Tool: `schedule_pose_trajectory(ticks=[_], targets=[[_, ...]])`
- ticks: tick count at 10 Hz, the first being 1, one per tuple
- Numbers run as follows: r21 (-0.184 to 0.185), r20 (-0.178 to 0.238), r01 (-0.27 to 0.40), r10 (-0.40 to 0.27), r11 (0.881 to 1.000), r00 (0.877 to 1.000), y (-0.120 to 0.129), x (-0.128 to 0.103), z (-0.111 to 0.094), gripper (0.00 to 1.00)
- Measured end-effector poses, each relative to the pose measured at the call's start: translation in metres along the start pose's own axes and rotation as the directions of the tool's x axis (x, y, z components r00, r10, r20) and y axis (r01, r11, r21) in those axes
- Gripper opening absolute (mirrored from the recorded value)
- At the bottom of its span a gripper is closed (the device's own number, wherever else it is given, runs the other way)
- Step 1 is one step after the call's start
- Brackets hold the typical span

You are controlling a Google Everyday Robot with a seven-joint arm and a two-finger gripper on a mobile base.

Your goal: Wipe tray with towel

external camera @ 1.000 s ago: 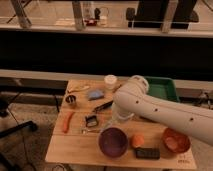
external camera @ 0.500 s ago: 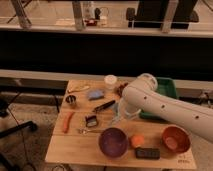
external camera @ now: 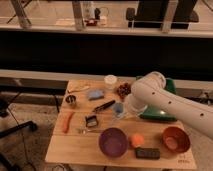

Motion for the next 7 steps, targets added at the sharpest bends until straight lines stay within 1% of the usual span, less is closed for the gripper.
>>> schedule_pose_trajectory(ticks=[1, 2, 3, 4, 6, 7], targets=[[0.009, -0.045, -0.037, 0.038, 0.999, 0.998, 0.001, -0.001, 0.004, 0.0], [0.024, -0.08, -0.074, 0.076, 0.997, 0.994, -0.002, 0.004, 0.007, 0.0], [0.04, -0.107, -0.111, 0.115, 0.993, 0.988, -0.007, 0.016, 0.01, 0.0], [0.06, -0.131, -0.143, 0.149, 0.988, 0.98, -0.012, 0.031, 0.012, 0.0], [0.103, -0.173, -0.2, 0.215, 0.974, 0.961, -0.02, 0.056, 0.012, 0.0], [0.114, -0.185, -0.217, 0.235, 0.97, 0.954, -0.021, 0.064, 0.012, 0.0]])
